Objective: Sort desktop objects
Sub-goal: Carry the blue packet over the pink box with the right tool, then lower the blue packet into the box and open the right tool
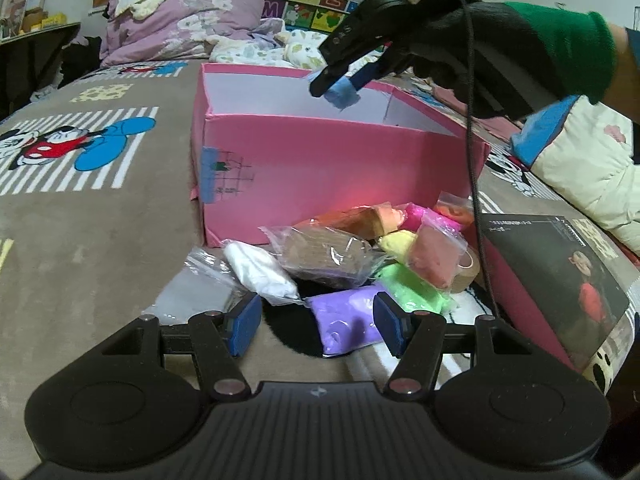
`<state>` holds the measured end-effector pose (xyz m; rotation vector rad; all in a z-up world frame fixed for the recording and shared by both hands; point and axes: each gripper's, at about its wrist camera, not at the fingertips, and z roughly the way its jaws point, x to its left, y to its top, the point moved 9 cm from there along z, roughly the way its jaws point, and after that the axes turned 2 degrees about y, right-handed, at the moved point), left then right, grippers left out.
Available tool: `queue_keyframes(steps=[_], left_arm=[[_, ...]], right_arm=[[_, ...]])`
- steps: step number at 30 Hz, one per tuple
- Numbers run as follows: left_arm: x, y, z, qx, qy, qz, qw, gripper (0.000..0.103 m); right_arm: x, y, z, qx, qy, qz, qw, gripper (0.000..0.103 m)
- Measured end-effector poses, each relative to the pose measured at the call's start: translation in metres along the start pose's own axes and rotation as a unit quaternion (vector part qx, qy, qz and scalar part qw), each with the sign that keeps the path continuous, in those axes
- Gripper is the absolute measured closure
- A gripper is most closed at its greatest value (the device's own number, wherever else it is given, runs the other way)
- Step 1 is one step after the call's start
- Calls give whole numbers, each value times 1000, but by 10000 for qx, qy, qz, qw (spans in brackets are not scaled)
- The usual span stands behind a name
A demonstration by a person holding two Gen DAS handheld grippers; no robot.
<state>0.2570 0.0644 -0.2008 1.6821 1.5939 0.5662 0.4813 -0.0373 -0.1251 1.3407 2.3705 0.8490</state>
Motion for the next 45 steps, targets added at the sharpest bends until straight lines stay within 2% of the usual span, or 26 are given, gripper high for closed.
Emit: queue_keyframes(steps=[16,24,26,29,31,40,45], left_arm=[[16,1,2,27,-7,-181,9998,42],[20,-1,1,46,22,-182,9998,43],[21,-1,1,48,41,-185,9998,43],[21,0,-1,29,50,-181,9998,42],[20,0,-2,18,52,-156,9999,42],[19,-3,-4,18,101,-68,9999,42],[14,-3,-5,-15,73,-5,10000,42]], right_arm=[[5,2,47,711,-302,-546,9955,62],[3,-2,55,820,-515,-642,9932,62],[3,-3,56,831,-560,-657,9928,57],[4,-3,55,801,-632,-655,9926,44],[4,-2,53,759,-686,-663,9925,39],[4,5,20,445,-732,-618,9944,33],[11,6,-10,159,-411,-338,9985,33]])
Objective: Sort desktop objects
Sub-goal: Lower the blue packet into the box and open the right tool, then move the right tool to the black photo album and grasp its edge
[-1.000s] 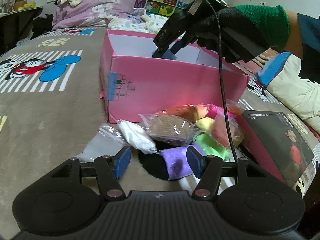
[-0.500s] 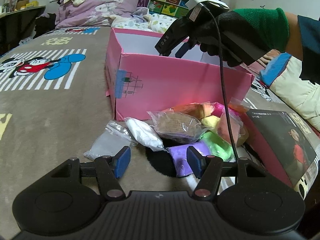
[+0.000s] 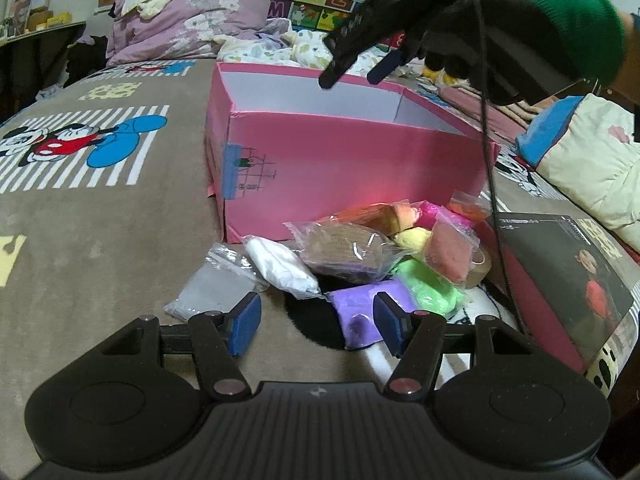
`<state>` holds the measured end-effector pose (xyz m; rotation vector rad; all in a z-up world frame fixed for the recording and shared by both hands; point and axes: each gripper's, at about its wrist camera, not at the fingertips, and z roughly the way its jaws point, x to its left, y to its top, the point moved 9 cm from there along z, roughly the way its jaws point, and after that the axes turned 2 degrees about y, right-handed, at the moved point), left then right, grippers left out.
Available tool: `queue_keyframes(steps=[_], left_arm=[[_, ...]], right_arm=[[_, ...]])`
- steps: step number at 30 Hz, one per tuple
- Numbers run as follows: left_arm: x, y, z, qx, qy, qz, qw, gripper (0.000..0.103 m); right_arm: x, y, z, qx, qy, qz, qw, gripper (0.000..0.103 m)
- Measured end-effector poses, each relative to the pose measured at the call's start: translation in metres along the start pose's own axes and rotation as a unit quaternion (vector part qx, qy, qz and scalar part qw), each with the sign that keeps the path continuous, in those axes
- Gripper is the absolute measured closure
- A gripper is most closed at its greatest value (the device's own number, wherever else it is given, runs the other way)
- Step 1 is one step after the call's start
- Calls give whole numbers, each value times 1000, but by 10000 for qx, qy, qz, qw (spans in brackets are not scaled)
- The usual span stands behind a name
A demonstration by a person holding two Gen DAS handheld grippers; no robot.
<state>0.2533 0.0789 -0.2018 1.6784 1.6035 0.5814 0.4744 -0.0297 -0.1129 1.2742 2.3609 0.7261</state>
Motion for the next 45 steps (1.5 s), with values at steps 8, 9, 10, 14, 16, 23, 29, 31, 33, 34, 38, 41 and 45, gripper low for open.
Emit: queue_keyframes(steps=[8,9,10,14,16,23,29,31,33,34,38,41,45], left_arm=[[-9,-1,-4,-22,-124,-56,9999,42],[-11,-1,-4,-40,-145,-57,9999,43],[-13,-1,-5,-56,-161,-58,9998,42],[-23,1,-6,-104,-243,-55,9996,42],[-31,2,-8,-168,-308,-33,9994,42],[-66,10,-11,-480,-679,-18,9965,42],[-109,8,-8,-579,-1191,66,9912,42],[-125,5,-5,-572,-1308,147,9896,42],[-139,1,-1,-553,-1367,257,9887,42],[-145,-1,1,-540,-1388,309,9884,42],[-164,-7,10,-476,-1355,418,9888,42],[-174,-11,18,-379,-1351,394,9893,42],[-177,-12,28,-248,-1361,173,9902,42]], right_arm=[[13,-20,-52,-259,156,-108,9995,31],[13,-25,-58,-271,153,-132,9994,31],[11,-30,-65,-287,137,-154,9994,30],[0,-48,-92,-378,120,-90,9992,28],[-8,-58,-109,-468,121,-21,9988,27],[-51,-110,-158,-641,-83,201,9977,20],[-120,-175,-181,-627,-419,912,9930,15],[-144,-201,-187,-618,-570,1188,9894,13],[-165,-226,-190,-551,-679,1431,9858,13],[-175,-240,-192,-516,-706,1573,9837,13],[-207,-289,-194,-372,-751,1841,9793,13],[-227,-321,-196,-335,-706,2055,9755,13],[-245,-351,-198,-379,-563,2348,9697,12]])
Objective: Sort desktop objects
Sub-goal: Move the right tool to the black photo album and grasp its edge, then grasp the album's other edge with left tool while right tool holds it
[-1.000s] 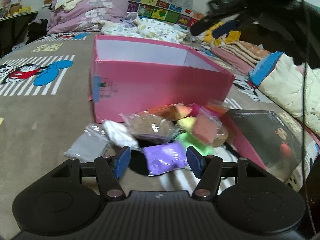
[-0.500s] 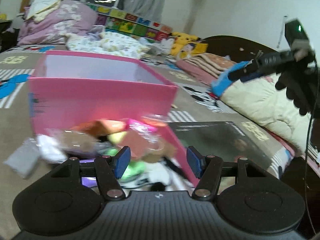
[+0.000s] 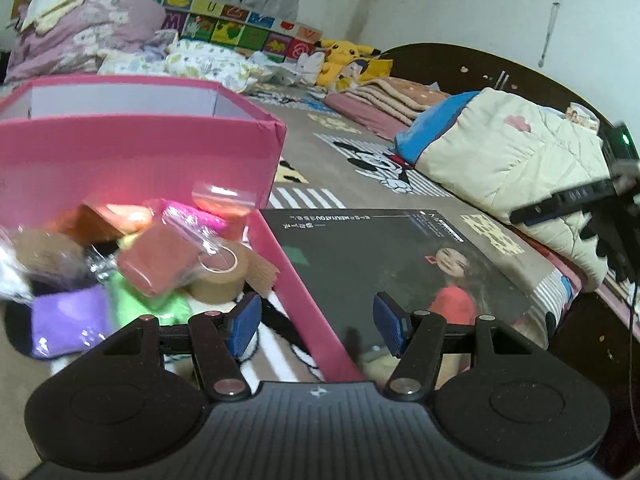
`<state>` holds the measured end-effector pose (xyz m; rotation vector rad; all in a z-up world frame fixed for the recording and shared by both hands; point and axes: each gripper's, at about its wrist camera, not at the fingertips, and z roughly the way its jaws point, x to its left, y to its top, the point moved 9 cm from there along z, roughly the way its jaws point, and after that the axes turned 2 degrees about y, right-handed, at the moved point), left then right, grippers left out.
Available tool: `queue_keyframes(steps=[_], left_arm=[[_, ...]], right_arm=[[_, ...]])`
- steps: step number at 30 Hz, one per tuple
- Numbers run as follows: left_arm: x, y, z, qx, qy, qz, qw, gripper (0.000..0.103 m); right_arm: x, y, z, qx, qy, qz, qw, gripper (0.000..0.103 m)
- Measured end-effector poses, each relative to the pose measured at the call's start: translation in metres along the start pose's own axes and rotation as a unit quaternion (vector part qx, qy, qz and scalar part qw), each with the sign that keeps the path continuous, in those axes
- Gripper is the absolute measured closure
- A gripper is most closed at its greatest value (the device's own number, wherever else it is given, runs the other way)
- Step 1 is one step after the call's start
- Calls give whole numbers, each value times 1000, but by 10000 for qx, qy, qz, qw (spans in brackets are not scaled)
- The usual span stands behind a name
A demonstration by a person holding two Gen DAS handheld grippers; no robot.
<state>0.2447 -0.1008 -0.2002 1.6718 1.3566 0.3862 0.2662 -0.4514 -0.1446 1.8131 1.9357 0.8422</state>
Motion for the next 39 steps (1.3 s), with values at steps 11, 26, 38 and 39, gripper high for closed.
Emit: queue_keyframes(steps=[11,26,38,39], left_arm=[[3,-15,30,379,-59,-595,9975,42],[-20,-18,41,556,-308,-186,9978,31],[-8,19,17,131,-497,-514,9974,31],[-10,24,11,54,-504,-484,9975,31]], right_arm=[[-19,-38,21,233,459,276,9983,11],[26,-64,59,985,1134,-41,9886,6],[53,-49,11,615,1308,-144,9894,6],[55,-45,5,530,1311,-141,9899,6]])
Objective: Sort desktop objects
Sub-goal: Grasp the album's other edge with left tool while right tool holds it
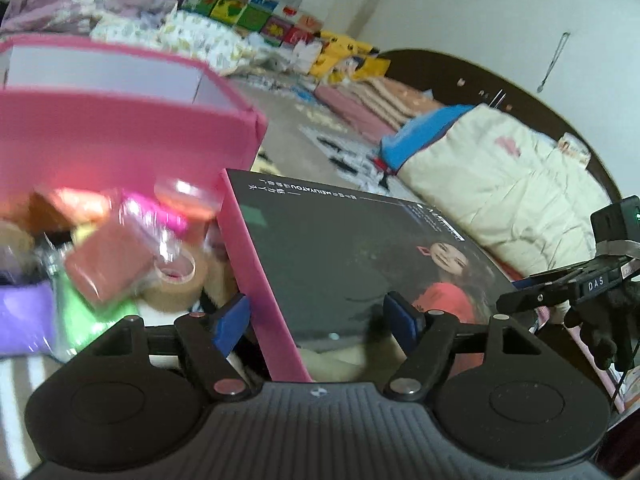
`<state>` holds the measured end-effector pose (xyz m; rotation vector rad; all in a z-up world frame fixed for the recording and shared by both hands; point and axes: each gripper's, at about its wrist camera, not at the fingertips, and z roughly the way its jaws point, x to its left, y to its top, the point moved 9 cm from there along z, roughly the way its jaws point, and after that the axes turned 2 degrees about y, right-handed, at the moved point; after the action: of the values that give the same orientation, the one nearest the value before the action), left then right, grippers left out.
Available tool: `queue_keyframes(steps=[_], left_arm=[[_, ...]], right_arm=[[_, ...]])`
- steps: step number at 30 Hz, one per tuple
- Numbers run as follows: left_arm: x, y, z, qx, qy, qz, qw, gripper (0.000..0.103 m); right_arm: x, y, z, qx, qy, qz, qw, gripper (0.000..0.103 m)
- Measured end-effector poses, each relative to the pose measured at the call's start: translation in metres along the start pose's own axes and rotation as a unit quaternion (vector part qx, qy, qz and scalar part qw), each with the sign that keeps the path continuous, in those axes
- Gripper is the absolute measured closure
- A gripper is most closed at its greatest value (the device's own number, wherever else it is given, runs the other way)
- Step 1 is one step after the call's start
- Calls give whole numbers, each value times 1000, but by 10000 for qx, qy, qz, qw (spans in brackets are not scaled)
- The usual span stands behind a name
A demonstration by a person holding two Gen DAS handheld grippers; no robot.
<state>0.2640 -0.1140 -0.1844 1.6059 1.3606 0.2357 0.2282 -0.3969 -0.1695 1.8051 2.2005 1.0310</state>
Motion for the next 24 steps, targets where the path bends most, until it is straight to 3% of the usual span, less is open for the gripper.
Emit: queue_keyframes(steps=[7,12,24], left_arm=[[-20,25,-33,-400,-118,71,9991,31],[-25,34,-48,-589,53,269,9979,30],[11,67,-112,-1176,487,-158,9917,30]], right_arm=[[19,14,-38,-458,-46,-62,9989,6],[37,18,-43,-558,-116,-73,9983,6],[99,66,-40,-984,155,-501,9938,6]])
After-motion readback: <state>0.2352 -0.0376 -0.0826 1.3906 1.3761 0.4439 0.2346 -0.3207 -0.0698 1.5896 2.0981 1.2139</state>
